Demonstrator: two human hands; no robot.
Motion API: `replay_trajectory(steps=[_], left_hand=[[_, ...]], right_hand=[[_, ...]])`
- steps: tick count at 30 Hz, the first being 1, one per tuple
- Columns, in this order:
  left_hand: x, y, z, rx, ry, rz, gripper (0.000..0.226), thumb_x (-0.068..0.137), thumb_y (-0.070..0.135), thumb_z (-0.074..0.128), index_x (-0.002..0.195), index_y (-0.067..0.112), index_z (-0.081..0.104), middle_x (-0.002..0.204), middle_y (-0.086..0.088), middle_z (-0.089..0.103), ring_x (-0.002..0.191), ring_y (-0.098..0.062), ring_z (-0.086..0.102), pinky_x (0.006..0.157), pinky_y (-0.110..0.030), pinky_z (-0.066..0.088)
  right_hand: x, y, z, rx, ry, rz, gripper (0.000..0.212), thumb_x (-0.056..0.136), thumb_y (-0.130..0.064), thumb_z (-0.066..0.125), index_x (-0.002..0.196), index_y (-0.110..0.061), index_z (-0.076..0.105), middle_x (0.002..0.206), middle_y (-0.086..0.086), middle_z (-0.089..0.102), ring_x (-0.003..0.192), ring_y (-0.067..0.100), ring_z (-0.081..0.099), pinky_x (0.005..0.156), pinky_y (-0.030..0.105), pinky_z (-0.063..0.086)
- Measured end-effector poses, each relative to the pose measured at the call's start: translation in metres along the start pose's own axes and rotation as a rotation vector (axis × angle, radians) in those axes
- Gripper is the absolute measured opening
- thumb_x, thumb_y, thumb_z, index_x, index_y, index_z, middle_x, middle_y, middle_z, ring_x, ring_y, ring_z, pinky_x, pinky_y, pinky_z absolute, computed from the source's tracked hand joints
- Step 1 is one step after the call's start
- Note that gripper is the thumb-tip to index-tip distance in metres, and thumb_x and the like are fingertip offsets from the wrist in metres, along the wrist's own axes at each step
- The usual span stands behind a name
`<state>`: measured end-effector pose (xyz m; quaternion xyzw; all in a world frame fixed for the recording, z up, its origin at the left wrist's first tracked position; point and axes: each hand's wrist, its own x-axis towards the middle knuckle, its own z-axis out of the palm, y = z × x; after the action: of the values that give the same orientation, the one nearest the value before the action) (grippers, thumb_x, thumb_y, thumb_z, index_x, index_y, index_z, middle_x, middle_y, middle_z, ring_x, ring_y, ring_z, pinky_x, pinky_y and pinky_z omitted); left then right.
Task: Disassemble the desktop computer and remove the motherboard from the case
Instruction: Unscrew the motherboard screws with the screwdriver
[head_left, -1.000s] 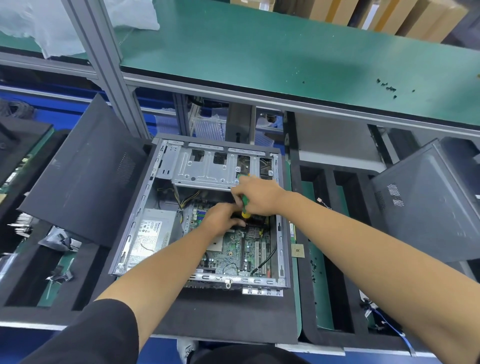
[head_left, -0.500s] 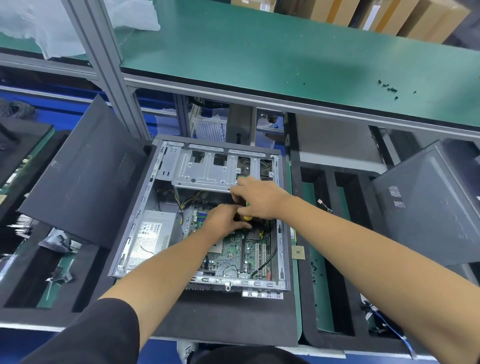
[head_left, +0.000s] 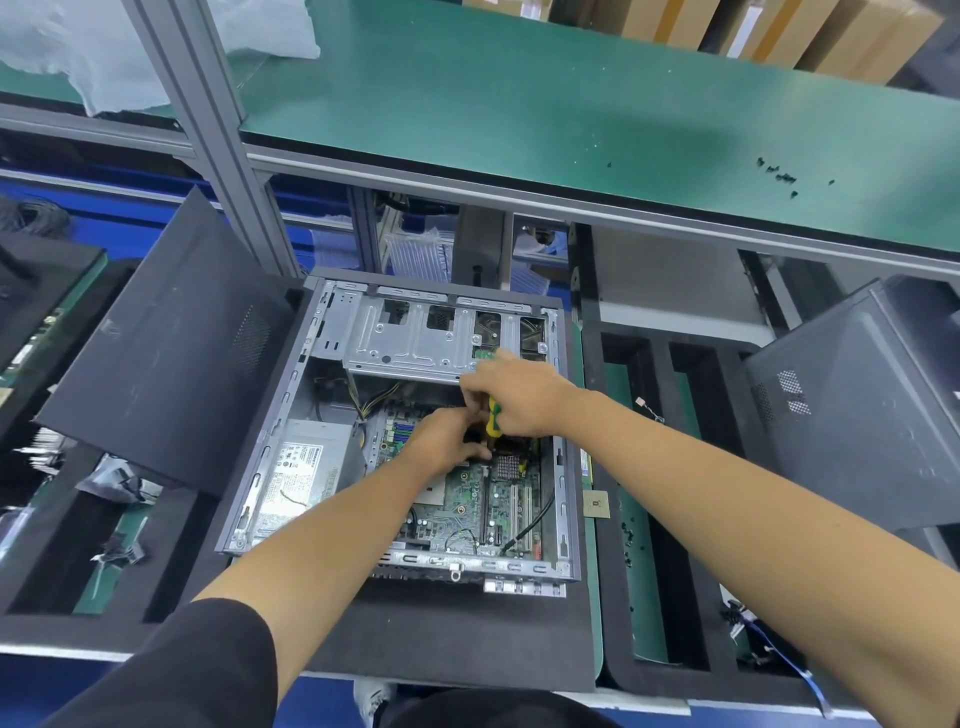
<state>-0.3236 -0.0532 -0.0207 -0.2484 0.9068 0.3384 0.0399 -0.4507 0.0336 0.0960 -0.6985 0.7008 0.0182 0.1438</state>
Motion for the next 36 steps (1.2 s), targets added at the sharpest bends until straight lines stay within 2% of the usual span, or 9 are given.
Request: replay_trajectory(steps=[5, 7, 10, 14, 19, 21, 24, 31, 36], left_hand=[[-0.001, -0.001, 0.002, 0.071, -0.066, 0.062, 0.043, 0.083, 0.043, 0.08, 0.12, 0.027, 0.068, 0.138, -0.009, 0.055, 0.131, -0.037, 0.044, 0.1, -0.05, 0.048], [0.0, -0.001, 0.003, 0.127, -0.076, 0.079, 0.041, 0.087, 0.041, 0.076, 0.122, 0.023, 0.066, 0.14, -0.008, 0.051, 0.134, -0.036, 0.039, 0.102, -0.051, 0.047], [0.001, 0.0, 0.004, 0.245, -0.089, 0.126, 0.043, 0.091, 0.038, 0.072, 0.126, 0.015, 0.062, 0.142, -0.008, 0.049, 0.137, -0.034, 0.037, 0.104, -0.047, 0.047], [0.003, 0.005, 0.004, 0.374, -0.119, 0.18, 0.045, 0.091, 0.037, 0.071, 0.126, 0.011, 0.06, 0.136, -0.013, 0.054, 0.128, -0.032, 0.044, 0.096, -0.039, 0.047], [0.005, 0.015, 0.002, 0.49, -0.144, 0.212, 0.031, 0.094, 0.031, 0.066, 0.113, 0.007, 0.063, 0.121, -0.017, 0.06, 0.112, -0.031, 0.055, 0.073, -0.036, 0.044], [0.005, 0.017, 0.002, 0.513, -0.142, 0.218, 0.03, 0.094, 0.028, 0.066, 0.113, 0.006, 0.062, 0.118, -0.017, 0.061, 0.106, -0.032, 0.057, 0.068, -0.034, 0.041], [0.005, 0.019, 0.002, 0.54, -0.142, 0.226, 0.032, 0.093, 0.027, 0.066, 0.116, 0.006, 0.062, 0.119, -0.016, 0.061, 0.106, -0.031, 0.057, 0.073, -0.034, 0.044], [0.008, 0.022, 0.003, 0.601, -0.191, 0.229, 0.046, 0.092, 0.025, 0.065, 0.131, 0.002, 0.053, 0.127, -0.018, 0.054, 0.119, -0.035, 0.049, 0.09, -0.042, 0.048], [0.009, 0.021, 0.004, 0.61, -0.202, 0.238, 0.053, 0.094, 0.026, 0.065, 0.137, 0.001, 0.048, 0.132, -0.018, 0.05, 0.125, -0.036, 0.046, 0.092, -0.046, 0.051]], right_hand=[[-0.001, 0.004, 0.001, 0.038, -0.047, -0.061, 0.039, 0.075, -0.006, 0.064, 0.096, -0.033, 0.045, 0.101, -0.004, 0.039, 0.095, 0.018, 0.038, 0.054, 0.027, 0.026], [-0.002, 0.005, 0.0, -0.067, -0.035, -0.099, 0.025, 0.084, -0.02, 0.064, 0.104, -0.027, 0.05, 0.104, -0.002, 0.044, 0.098, 0.02, 0.043, 0.06, 0.03, 0.035], [-0.003, 0.007, -0.001, -0.26, -0.02, -0.11, 0.028, 0.095, -0.036, 0.052, 0.119, -0.02, 0.05, 0.107, 0.002, 0.052, 0.09, 0.026, 0.056, 0.066, 0.04, 0.048], [-0.005, 0.009, -0.003, -0.086, -0.048, -0.078, 0.02, 0.091, -0.023, 0.058, 0.11, -0.023, 0.052, 0.101, -0.003, 0.046, 0.085, 0.024, 0.054, 0.058, 0.033, 0.032], [-0.007, 0.012, -0.002, 0.066, -0.062, -0.06, 0.036, 0.072, -0.004, 0.065, 0.1, -0.026, 0.057, 0.099, -0.006, 0.055, 0.09, 0.019, 0.044, 0.06, 0.014, 0.018], [-0.006, 0.013, 0.0, 0.069, -0.066, -0.054, 0.039, 0.071, -0.003, 0.065, 0.1, -0.027, 0.056, 0.1, -0.006, 0.052, 0.091, 0.019, 0.043, 0.059, 0.017, 0.021], [-0.007, 0.014, 0.001, 0.083, -0.07, -0.052, 0.042, 0.07, -0.002, 0.064, 0.099, -0.03, 0.05, 0.099, -0.008, 0.046, 0.093, 0.017, 0.038, 0.054, 0.028, 0.029], [-0.012, 0.015, -0.001, -0.124, -0.058, -0.078, 0.04, 0.072, -0.017, 0.064, 0.107, -0.028, 0.047, 0.094, -0.01, 0.038, 0.086, 0.013, 0.034, 0.051, 0.028, 0.02], [-0.013, 0.01, 0.0, -0.017, -0.081, -0.025, 0.027, 0.082, -0.024, 0.06, 0.1, -0.033, 0.042, 0.097, -0.009, 0.042, 0.081, 0.024, 0.054, 0.052, 0.031, 0.023]])
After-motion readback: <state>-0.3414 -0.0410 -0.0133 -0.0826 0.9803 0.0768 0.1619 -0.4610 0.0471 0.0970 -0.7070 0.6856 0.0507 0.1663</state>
